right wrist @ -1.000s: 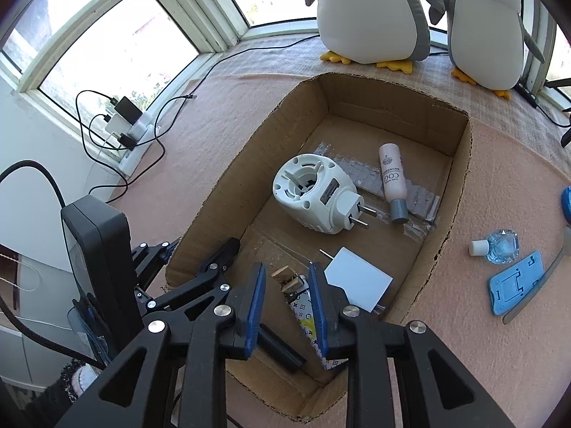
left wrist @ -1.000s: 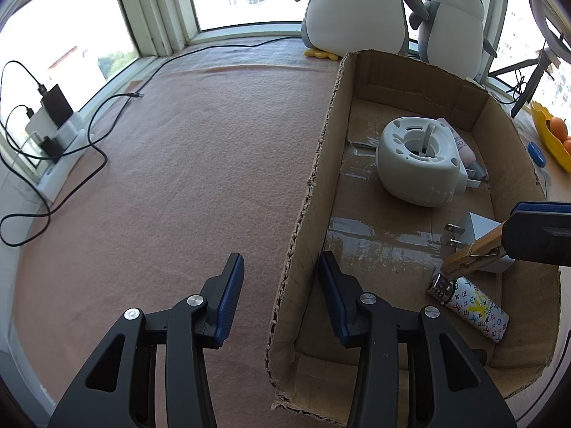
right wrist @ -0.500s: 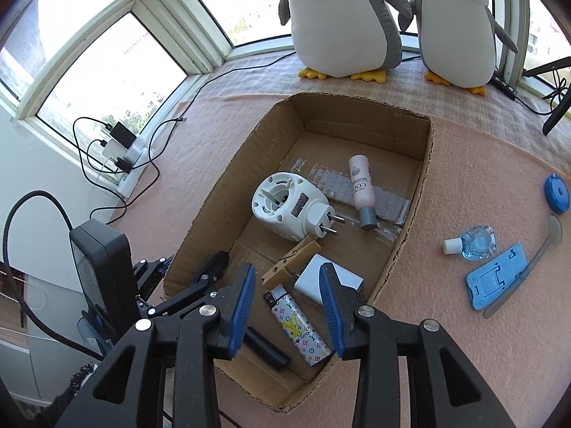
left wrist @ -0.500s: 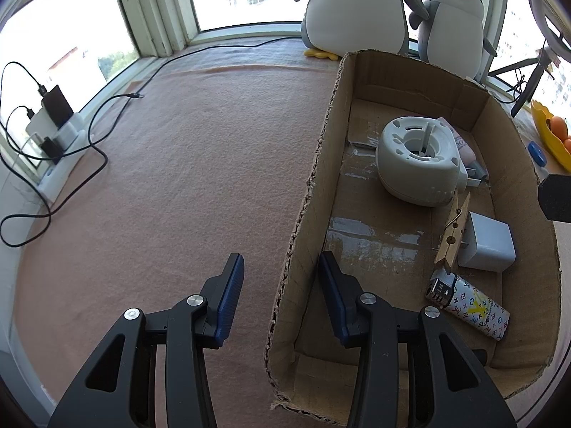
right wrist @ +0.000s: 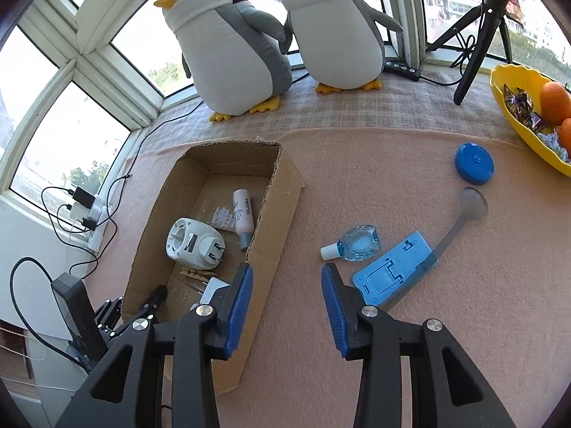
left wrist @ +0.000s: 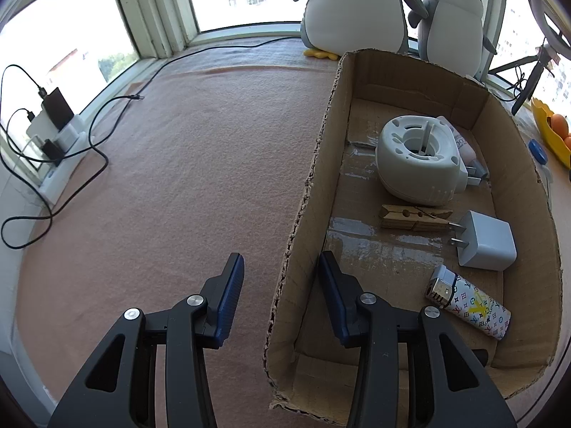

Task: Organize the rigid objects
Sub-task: 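Move the right gripper to the grey spoon handle and grasp it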

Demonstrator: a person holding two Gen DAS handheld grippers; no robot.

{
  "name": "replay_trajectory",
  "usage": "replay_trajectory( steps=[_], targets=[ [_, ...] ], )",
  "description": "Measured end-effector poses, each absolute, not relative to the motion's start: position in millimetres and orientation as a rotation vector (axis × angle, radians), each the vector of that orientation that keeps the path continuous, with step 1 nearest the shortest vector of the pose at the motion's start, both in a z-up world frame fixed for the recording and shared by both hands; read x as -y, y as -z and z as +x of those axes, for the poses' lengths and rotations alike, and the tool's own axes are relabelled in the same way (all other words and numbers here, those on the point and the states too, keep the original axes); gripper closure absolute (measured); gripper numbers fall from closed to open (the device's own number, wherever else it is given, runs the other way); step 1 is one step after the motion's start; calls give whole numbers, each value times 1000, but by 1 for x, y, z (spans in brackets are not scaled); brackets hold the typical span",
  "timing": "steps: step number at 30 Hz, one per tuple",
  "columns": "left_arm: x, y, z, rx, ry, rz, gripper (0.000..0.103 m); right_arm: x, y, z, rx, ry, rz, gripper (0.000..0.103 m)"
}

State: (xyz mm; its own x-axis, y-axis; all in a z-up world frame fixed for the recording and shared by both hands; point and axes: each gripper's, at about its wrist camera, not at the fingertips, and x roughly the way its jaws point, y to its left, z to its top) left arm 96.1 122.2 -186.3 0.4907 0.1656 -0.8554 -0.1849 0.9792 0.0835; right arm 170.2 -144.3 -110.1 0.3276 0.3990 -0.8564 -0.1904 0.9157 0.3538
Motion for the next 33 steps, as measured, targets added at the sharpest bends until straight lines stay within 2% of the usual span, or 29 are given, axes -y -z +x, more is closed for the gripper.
replay_trajectory(
  steps=[14,23,33],
  targets=[
    [-120,186,96,-1037,-216,-9,60,239,149,213,-1232,-102,336,67],
    [-120,186,97,-1037,-216,-7,60,251,179,225,-1295,-66,388,67],
    [-120,186,96,-1037,-216,-7,60,238,186,237,-1316,-41,284,69]
  ],
)
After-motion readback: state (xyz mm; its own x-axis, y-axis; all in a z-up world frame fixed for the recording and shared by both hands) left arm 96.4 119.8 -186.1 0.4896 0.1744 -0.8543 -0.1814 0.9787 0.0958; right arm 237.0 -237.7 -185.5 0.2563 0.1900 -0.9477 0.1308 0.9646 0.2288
